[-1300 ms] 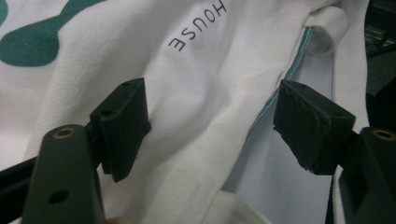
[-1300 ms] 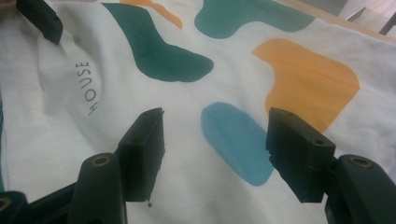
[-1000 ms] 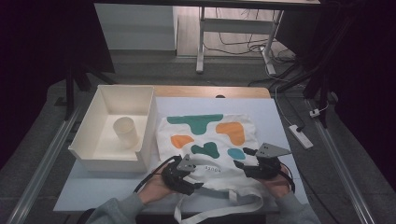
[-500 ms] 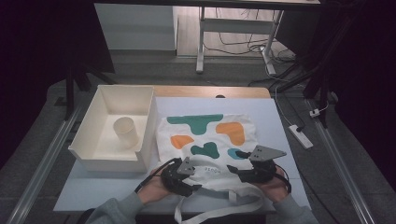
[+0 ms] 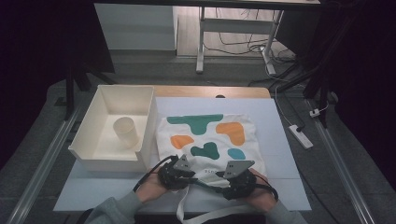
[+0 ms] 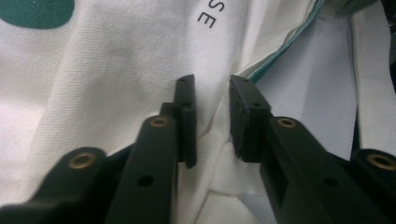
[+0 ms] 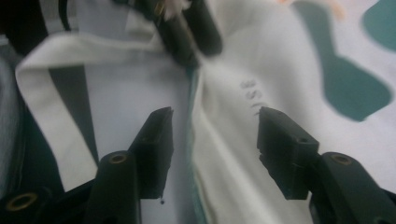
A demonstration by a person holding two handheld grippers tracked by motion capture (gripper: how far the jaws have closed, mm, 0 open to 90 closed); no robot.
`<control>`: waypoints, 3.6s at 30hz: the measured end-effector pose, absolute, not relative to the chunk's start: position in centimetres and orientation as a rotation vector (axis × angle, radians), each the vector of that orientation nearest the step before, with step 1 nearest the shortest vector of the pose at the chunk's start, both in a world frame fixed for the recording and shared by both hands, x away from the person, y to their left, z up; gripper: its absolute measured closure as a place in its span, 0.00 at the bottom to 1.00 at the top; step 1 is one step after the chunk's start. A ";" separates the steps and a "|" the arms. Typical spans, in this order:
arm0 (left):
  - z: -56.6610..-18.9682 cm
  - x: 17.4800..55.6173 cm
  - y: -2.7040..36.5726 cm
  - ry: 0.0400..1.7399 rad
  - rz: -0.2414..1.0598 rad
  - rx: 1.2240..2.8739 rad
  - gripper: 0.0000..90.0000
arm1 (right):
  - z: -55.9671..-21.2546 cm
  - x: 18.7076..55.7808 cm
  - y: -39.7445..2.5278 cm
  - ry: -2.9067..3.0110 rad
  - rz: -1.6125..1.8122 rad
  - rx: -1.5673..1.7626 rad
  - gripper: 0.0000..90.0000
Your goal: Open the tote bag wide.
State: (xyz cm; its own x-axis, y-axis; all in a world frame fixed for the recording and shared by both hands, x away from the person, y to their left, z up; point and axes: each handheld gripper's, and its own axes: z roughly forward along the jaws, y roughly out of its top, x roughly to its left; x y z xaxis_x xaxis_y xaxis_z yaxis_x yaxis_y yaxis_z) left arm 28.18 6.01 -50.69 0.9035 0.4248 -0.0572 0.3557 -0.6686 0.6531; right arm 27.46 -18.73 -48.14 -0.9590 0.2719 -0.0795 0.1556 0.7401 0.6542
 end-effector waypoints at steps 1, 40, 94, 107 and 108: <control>-50.6 28.2 6.1 0.554 0.123 2.365 0.87 | -48.4 27.5 -18.6 2.790 0.992 0.340 0.57; -46.5 28.1 9.0 0.583 0.161 2.096 0.99 | -43.6 28.7 -20.5 2.521 1.185 0.415 0.99; -48.4 36.6 5.6 0.823 0.318 2.150 0.99 | -48.7 43.7 -22.5 2.445 1.166 0.917 0.99; -48.8 36.9 5.8 0.829 0.299 2.168 0.98 | -45.6 41.3 -22.3 2.344 1.201 0.832 0.64; -48.8 36.9 5.8 0.828 0.300 2.168 0.98 | -45.6 41.3 -22.3 2.344 1.201 0.832 0.64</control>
